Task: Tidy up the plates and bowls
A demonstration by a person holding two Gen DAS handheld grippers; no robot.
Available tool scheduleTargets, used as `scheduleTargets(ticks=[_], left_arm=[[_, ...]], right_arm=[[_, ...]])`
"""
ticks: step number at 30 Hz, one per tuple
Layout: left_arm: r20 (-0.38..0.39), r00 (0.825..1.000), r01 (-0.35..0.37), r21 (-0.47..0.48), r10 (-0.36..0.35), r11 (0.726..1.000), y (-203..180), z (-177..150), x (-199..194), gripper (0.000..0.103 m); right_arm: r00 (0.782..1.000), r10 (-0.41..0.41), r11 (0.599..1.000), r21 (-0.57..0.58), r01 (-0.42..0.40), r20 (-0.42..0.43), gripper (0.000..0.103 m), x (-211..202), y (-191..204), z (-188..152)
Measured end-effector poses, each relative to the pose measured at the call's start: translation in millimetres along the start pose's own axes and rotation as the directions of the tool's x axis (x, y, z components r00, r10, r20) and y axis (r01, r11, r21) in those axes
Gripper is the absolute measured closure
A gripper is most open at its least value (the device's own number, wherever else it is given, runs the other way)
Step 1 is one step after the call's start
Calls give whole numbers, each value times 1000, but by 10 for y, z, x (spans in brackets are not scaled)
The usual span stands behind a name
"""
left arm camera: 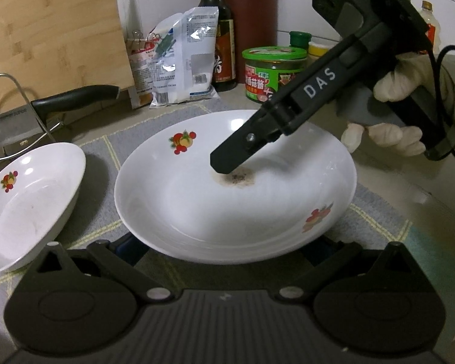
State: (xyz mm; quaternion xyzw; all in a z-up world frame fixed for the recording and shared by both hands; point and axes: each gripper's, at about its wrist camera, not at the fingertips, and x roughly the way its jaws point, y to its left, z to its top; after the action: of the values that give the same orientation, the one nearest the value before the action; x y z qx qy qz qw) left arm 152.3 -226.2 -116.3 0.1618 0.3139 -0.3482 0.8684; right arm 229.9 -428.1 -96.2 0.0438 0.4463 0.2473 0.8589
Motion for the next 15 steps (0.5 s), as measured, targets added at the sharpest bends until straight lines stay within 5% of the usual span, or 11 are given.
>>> scheduleTargets(ticks=[15], left_arm=[[-19,999,-32,-92,30,995,72,-159,-490,0]], right_arm=[[983,-176,984,-9,176,43,0,-258,283,-69]])
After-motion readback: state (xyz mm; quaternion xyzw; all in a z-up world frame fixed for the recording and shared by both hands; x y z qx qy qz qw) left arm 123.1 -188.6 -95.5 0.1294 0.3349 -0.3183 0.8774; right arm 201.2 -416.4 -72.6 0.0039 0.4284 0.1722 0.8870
